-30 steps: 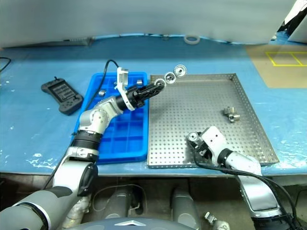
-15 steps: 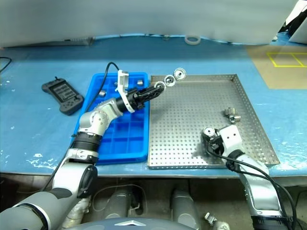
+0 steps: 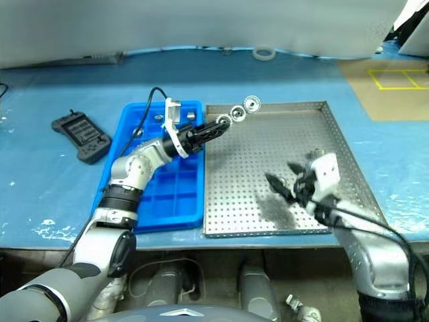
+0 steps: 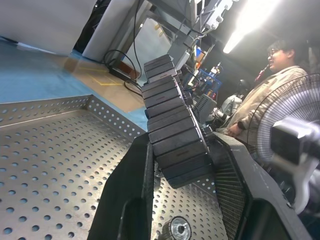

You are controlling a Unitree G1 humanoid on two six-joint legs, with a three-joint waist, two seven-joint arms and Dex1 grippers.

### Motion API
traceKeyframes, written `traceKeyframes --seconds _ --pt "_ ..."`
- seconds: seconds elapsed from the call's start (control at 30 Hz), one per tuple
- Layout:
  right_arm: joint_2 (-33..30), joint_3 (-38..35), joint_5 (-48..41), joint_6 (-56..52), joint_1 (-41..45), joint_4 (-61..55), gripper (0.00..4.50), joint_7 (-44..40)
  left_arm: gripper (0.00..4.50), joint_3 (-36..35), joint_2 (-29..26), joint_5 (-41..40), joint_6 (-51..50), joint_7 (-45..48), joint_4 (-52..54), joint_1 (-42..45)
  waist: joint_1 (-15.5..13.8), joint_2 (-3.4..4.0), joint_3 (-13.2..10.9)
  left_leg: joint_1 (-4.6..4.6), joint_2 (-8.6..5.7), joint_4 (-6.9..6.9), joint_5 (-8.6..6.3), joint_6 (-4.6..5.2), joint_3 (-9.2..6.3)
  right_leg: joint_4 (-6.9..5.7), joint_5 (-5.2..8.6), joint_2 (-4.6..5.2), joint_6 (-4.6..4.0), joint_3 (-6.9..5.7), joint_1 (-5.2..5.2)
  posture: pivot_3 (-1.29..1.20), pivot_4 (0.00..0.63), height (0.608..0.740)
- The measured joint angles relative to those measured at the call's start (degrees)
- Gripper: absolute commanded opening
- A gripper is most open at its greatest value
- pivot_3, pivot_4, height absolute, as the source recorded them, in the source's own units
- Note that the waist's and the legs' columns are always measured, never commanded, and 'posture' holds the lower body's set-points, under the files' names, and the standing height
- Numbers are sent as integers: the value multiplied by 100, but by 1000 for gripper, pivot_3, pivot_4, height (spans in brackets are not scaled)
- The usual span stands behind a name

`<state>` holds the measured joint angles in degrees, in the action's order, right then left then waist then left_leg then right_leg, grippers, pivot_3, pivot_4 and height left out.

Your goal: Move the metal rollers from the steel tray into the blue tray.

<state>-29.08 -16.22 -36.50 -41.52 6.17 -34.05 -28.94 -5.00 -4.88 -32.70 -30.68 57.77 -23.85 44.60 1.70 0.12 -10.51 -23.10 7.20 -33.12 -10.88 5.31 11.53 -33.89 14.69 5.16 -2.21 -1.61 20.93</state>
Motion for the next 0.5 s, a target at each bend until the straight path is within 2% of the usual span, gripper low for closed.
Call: traceKeyframes --seconds 0.1,0.33,0.5 --pt "396 -163 -601 -316 467 33 3794 492 1377 -3 128 -4 13 -3 -1 30 -74 2 1 4 4 1 8 -12 2 -1 0 -2 0 -1 -5 -314 150 740" --pt "1129 -632 -1913 -655 698 539 3794 1492 1377 -128 335 -60 146 -2 -236 282 -108 2 1 -37 2 2 8 -5 7 -2 -1 -1 0 0 35 -303 150 740" --pt "1611 -1110 -3272 -571 965 1120 3794 2469 1377 -224 412 -367 66 202 -217 474 -105 8 5 -43 4 8 8 -5 12 -5 -1 -1 0 -1 45 -303 150 740"
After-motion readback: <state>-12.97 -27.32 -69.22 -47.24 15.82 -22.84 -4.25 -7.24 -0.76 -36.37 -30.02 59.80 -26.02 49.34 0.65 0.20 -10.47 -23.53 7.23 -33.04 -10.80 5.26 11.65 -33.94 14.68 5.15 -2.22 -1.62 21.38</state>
